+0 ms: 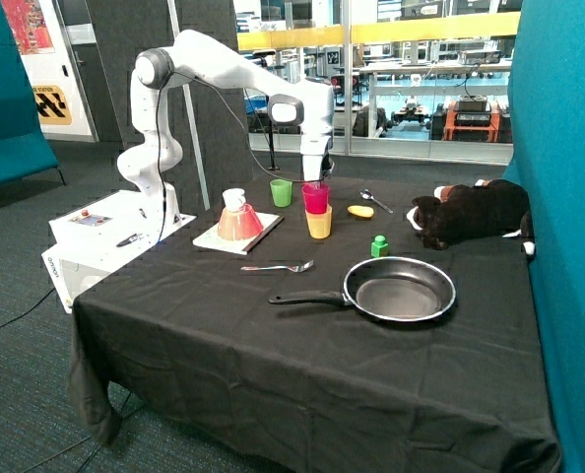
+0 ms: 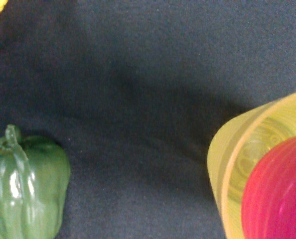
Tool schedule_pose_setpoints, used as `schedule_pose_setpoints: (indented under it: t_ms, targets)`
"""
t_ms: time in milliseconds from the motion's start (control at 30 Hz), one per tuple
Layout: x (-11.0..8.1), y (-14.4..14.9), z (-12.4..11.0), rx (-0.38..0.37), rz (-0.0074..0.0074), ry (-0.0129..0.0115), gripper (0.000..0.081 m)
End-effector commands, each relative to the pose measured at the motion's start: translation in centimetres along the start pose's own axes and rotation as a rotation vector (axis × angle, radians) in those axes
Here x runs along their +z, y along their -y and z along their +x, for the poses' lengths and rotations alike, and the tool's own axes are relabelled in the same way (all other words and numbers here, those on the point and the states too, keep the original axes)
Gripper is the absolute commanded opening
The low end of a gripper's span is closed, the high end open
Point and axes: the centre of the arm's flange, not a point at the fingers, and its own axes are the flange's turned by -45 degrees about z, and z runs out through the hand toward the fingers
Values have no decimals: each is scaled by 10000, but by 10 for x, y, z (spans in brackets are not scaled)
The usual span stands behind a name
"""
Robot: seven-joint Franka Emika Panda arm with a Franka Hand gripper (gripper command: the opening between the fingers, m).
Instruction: Stack the cups
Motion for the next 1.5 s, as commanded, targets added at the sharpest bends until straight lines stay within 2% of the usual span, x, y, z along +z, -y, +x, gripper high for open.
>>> schedule_pose_setpoints:
  t_ms: [0, 67, 100, 300, 733, 1233, 1467]
  targets:
    - [9, -1, 2, 116, 2, 11, 39]
    - [11, -1, 0, 58, 2, 11, 250]
    - [11, -1, -1, 46, 2, 11, 305]
    - [12, 0, -2, -8, 2, 11, 405]
    - [14, 6, -3, -211, 2, 11, 499]
    - [15, 5, -7, -189, 2, 11, 558]
    - [13, 1, -7, -162, 2, 11, 630]
